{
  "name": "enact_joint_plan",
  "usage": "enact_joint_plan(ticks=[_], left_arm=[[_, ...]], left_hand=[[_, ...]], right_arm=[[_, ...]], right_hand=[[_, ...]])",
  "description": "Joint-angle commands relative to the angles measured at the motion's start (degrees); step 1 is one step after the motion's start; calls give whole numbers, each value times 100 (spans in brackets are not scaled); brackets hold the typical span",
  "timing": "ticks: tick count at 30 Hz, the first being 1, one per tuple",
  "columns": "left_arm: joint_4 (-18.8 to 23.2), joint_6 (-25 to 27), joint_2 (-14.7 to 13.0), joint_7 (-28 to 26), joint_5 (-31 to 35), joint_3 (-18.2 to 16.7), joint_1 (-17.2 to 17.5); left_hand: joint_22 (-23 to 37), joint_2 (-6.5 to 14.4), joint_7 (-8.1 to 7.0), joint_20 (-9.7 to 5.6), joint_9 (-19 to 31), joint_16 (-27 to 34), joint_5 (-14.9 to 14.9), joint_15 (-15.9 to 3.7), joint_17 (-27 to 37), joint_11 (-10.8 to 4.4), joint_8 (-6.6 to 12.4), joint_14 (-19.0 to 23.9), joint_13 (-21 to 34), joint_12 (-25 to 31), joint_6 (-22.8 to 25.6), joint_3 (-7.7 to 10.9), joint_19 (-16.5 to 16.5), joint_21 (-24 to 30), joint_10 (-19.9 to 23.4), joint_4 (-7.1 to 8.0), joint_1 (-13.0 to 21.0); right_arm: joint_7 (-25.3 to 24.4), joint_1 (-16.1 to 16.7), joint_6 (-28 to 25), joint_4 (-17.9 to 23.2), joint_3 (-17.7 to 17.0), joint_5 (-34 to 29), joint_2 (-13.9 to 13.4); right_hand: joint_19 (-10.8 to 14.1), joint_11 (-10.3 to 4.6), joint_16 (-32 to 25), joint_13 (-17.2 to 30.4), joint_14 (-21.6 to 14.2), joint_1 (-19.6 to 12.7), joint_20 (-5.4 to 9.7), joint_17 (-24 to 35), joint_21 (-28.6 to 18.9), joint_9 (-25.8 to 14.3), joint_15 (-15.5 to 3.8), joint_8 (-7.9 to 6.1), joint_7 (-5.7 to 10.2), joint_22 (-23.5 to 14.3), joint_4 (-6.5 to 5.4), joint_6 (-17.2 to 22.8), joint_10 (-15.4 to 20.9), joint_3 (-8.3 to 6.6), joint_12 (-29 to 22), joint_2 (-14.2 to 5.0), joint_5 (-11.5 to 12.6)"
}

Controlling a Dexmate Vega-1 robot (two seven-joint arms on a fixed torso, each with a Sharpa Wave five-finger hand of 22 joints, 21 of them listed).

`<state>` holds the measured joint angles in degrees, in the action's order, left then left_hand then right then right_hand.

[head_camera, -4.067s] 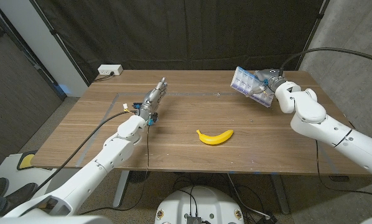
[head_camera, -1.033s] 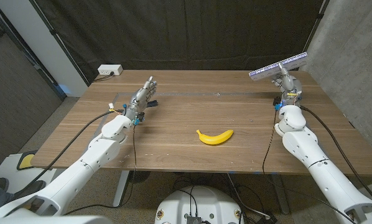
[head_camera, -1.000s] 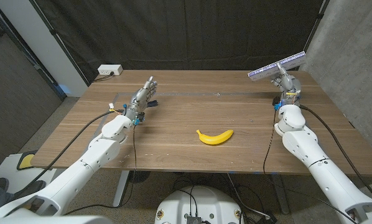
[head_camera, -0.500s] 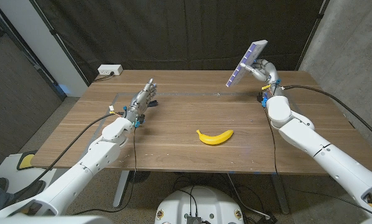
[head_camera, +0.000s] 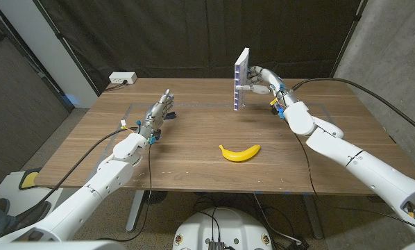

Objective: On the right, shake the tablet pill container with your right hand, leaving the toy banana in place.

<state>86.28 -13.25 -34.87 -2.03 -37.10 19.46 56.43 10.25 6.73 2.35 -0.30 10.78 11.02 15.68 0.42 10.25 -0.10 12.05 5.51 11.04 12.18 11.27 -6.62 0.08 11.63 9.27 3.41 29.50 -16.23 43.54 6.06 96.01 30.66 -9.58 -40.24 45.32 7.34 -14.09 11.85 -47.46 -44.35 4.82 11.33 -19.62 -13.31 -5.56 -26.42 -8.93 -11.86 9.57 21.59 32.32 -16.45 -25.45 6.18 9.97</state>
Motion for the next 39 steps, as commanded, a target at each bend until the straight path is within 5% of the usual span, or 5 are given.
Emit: enact_joint_plan(ticks=[1, 12, 22, 30, 39], left_arm=[[-35, 21, 35, 42, 48, 72, -87], [-169, 96, 49, 274, 118, 210, -365], [-179, 154, 62, 273, 147, 258, -421], [-97, 189, 49, 185, 153, 247, -360], [-90, 169, 63, 166, 135, 242, -310]], left_hand=[[25, -7, -13, -23, 24, -7, -17, -4, 31, 12, -21, 34, 18, -30, 37, -55, -39, 6, 12, -7, 52], [25, -6, -14, -15, 24, -20, -21, 14, 31, 9, -33, -3, 18, -50, 13, -65, -70, -5, -41, -5, 57], [24, -7, -10, -13, 24, -21, -24, 9, 31, 9, -36, -11, 19, -50, 9, -72, -76, -6, -44, -4, 60], [24, -7, -12, -10, 25, -20, -27, 7, 31, 5, -37, -12, 19, -52, 10, -78, -78, -5, -52, -3, 63], [24, -6, -18, -8, 25, -19, -29, 13, 31, 8, -38, -15, 19, -51, 9, -85, -82, -6, -50, -1, 66]], right_arm=[[1625, 553, 1015, -702, -1215, 4561, 951], [3357, 735, 520, -1478, -2589, 8231, 1809], [3789, 554, 58, -2103, -3055, 9057, 2205], [2970, 608, 1032, -1464, -2469, 7066, 1725], [124, 492, 1086, -210, -1400, 2132, 617]], right_hand=[[76, -1409, -28, 107, -89, -602, 694, 18, -38, -86, -730, -119, 1521, -24, -152, 1608, 1480, -371, -24, -1007, 35], [111, -1381, -39, 116, -175, -532, 684, 22, -56, -89, -709, -96, 1475, -25, -192, 1597, 1493, -349, -13, -1014, 17], [198, -1392, -51, 124, -250, -481, 695, 35, -95, -97, -720, -66, 1430, -25, -245, 1576, 1548, -369, -19, -1125, 33], [188, -1397, -26, 128, -245, -556, 691, 24, -92, -97, -761, -56, 1426, -23, -188, 1595, 1570, -410, -19, -1144, 53], [180, -1385, -6, 133, -266, -659, 689, 13, -92, -91, -753, -51, 1448, -21, -111, 1640, 1597, -452, -18, -1134, 60]])
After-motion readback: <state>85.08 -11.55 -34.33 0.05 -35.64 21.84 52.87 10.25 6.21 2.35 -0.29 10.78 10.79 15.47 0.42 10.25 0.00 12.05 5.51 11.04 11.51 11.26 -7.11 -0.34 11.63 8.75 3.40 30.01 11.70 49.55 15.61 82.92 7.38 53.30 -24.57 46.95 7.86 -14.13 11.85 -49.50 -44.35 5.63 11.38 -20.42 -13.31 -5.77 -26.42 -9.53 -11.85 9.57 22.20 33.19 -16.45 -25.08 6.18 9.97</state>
